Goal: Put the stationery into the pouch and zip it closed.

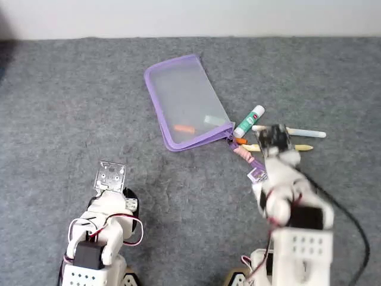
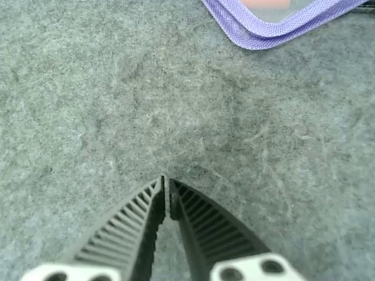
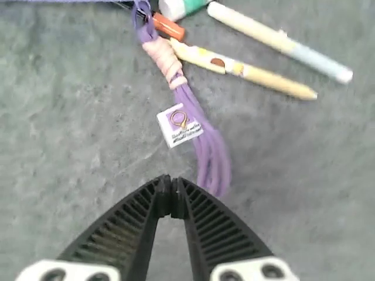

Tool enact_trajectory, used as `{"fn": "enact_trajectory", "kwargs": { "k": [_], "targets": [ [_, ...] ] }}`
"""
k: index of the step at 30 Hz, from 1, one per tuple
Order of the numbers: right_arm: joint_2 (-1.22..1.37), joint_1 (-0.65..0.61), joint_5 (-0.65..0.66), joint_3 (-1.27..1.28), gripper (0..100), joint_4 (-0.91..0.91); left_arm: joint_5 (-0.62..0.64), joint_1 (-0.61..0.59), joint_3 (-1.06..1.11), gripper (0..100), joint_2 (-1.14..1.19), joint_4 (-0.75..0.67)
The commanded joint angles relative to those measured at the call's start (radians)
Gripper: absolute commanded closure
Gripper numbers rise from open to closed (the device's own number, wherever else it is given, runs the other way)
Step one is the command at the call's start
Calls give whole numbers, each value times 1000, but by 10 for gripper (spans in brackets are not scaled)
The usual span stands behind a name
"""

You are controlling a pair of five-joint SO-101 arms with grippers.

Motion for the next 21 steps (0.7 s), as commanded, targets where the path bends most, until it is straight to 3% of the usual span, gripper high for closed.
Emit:
{"fn": "enact_trajectory", "kwargs": {
  "k": [1, 11, 18, 21],
  "targets": [
    [269, -10, 75, -195, 976, -48, -9, 2, -8, 986, -11, 5],
    [803, -131, 124, -479, 972, -62, -9, 2, -8, 986, -11, 5],
    [1098, -160, 124, -730, 836, -38, -9, 2, -8, 986, -11, 5],
    [1196, -163, 124, -841, 829, 4, -9, 2, -8, 986, -11, 5]
  ]
}}
